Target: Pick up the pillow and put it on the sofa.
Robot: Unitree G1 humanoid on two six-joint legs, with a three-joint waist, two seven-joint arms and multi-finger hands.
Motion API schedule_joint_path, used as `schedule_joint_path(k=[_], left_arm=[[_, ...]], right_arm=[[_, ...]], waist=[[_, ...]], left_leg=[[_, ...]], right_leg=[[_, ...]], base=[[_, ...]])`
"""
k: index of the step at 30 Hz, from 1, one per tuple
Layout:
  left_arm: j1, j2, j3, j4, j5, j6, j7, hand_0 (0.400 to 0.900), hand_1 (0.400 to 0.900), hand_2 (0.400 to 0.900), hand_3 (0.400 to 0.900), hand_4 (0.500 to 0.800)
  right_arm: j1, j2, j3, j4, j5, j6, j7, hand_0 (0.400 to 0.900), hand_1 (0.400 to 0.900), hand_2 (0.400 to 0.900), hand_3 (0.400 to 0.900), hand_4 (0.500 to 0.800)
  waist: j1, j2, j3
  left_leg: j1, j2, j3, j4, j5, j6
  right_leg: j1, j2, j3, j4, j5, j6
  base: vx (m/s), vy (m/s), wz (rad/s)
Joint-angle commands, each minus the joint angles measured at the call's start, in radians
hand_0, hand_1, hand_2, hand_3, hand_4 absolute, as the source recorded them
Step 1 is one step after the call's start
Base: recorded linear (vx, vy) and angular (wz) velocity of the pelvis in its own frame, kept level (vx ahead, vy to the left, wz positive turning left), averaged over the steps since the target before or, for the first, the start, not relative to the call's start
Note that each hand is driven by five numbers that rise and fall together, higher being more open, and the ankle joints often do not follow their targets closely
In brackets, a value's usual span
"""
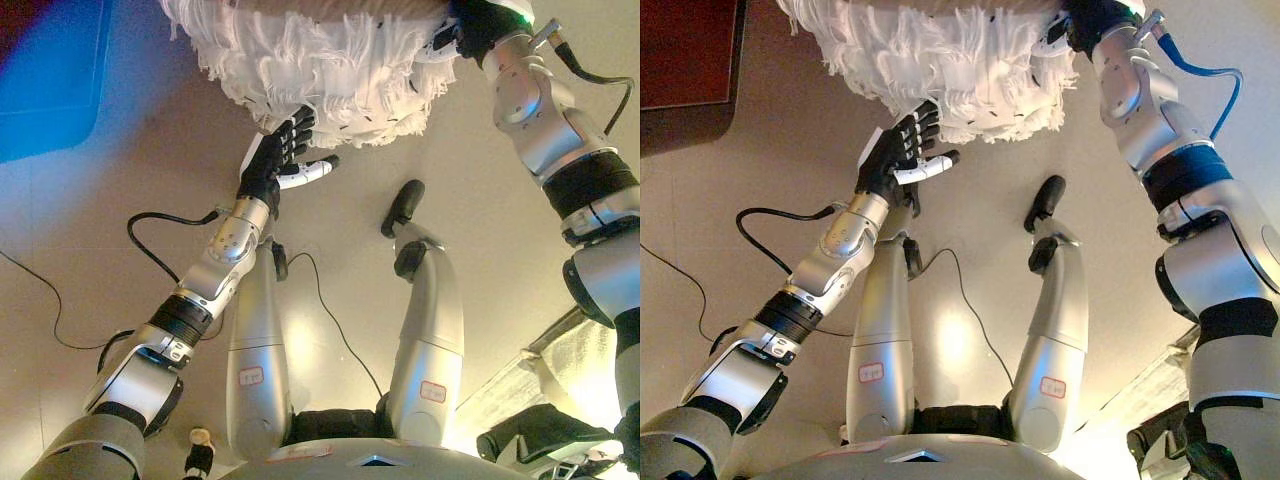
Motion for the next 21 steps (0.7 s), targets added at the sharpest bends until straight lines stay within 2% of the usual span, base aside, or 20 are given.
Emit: schedule_joint_path(k=[1,2,4,8,9,11,14,15,18,20,21], left_arm=[[0.032,-0.031,0.085,-0.071,0.101,-0.072,0.072,0.900,0.900,0.900,0.900,0.800],[0.034,-0.030,0.083,-0.071,0.101,-0.072,0.072,0.900,0.900,0.900,0.900,0.800],[0.066,-0.049,0.136,-0.066,0.127,-0.086,0.109,0.900,0.900,0.900,0.900,0.800],[0.136,-0.087,0.215,-0.018,0.142,-0.102,0.168,0.900,0.900,0.900,0.900,0.800],[0.139,-0.087,0.214,-0.017,0.142,-0.103,0.168,0.900,0.900,0.900,0.900,0.800],[0.199,-0.096,0.266,0.021,0.156,-0.108,0.187,0.900,0.900,0.900,0.900,0.800],[0.250,-0.092,0.288,0.046,0.182,-0.104,0.173,0.900,0.900,0.900,0.900,0.800],[0.295,-0.095,0.319,0.054,0.186,-0.101,0.162,0.900,0.900,0.900,0.900,0.800],[0.371,-0.090,0.364,0.046,0.209,-0.095,0.128,0.900,0.900,0.900,0.900,0.800],[0.397,-0.092,0.373,0.041,0.213,-0.092,0.117,0.900,0.900,0.900,0.900,0.800],[0.426,-0.103,0.400,0.040,0.229,-0.087,0.102,0.900,0.900,0.900,0.900,0.800]], right_arm=[[-0.053,-0.054,-0.184,-0.218,-0.015,-0.074,-0.129,0.400,0.400,0.400,0.400,0.500],[-0.049,-0.054,-0.186,-0.221,-0.016,-0.073,-0.128,0.400,0.400,0.400,0.400,0.500],[0.059,-0.050,-0.262,-0.337,-0.077,-0.083,-0.152,0.400,0.400,0.400,0.400,0.500],[0.214,-0.038,-0.358,-0.454,-0.157,-0.095,-0.177,0.400,0.400,0.400,0.400,0.500],[0.220,-0.037,-0.360,-0.457,-0.158,-0.094,-0.177,0.400,0.400,0.400,0.400,0.500],[0.339,-0.023,-0.415,-0.540,-0.184,-0.113,-0.176,0.400,0.400,0.400,0.400,0.500],[0.449,-0.012,-0.465,-0.613,-0.192,-0.130,-0.162,0.400,0.400,0.400,0.400,0.500],[0.544,0.009,-0.505,-0.674,-0.197,-0.152,-0.153,0.400,0.400,0.400,0.400,0.500],[0.671,0.033,-0.554,-0.762,-0.186,-0.177,-0.111,0.400,0.400,0.400,0.400,0.500],[0.716,0.043,-0.576,-0.801,-0.182,-0.185,-0.096,0.400,0.400,0.400,0.400,0.500],[0.772,0.053,-0.613,-0.844,-0.177,-0.199,-0.084,0.400,0.400,0.400,0.400,0.500]], waist=[[0.021,-0.035,-0.003],[0.022,-0.035,-0.003],[0.021,-0.042,-0.003],[0.025,-0.063,-0.003],[0.026,-0.063,-0.003],[0.029,-0.074,-0.028],[0.029,-0.081,-0.057],[0.026,-0.085,-0.096],[0.035,-0.091,-0.162],[0.034,-0.096,-0.190],[0.028,-0.102,-0.240]], left_leg=[[0.130,0.030,-0.016,0.034,-0.134,-0.031],[0.134,0.031,-0.016,0.031,-0.133,-0.031],[0.217,0.030,-0.010,0.007,-0.134,-0.026],[0.380,0.029,0.001,-0.046,-0.132,-0.018],[0.388,0.029,0.001,-0.052,-0.131,-0.019],[0.506,0.033,0.009,-0.110,-0.122,-0.017],[0.592,0.032,0.015,-0.169,-0.104,-0.016],[0.668,0.045,0.027,-0.215,-0.104,-0.021],[0.784,0.059,0.044,-0.291,-0.096,-0.018],[0.821,0.059,0.049,-0.325,-0.083,-0.017],[0.868,0.058,0.065,-0.362,-0.081,-0.019]], right_leg=[[0.116,0.008,0.005,-0.070,0.054,0.095],[0.120,0.008,0.004,-0.072,0.055,0.095],[0.205,0.014,-0.003,-0.100,0.059,0.097],[0.378,0.026,-0.017,-0.176,0.074,0.095],[0.387,0.027,-0.019,-0.183,0.075,0.096],[0.512,0.031,-0.033,-0.252,0.095,0.101],[0.605,0.031,-0.047,-0.319,0.121,0.105],[0.696,0.033,-0.057,-0.386,0.143,0.118],[0.820,0.041,-0.072,-0.493,0.181,0.134],[0.856,0.040,-0.075,-0.532,0.202,0.139],[0.903,0.038,-0.081,-0.582,0.221,0.153]], base=[[0.02,0.013,-0.04],[0.00,0.000,0.00],[0.04,-0.009,-0.01],[0.05,-0.011,0.00],[0.09,-0.018,-0.01],[0.13,-0.015,0.02],[0.10,0.011,0.01],[0.20,0.033,-0.09],[0.17,0.036,-0.14],[0.11,0.041,-0.09],[0.13,0.046,-0.13]])
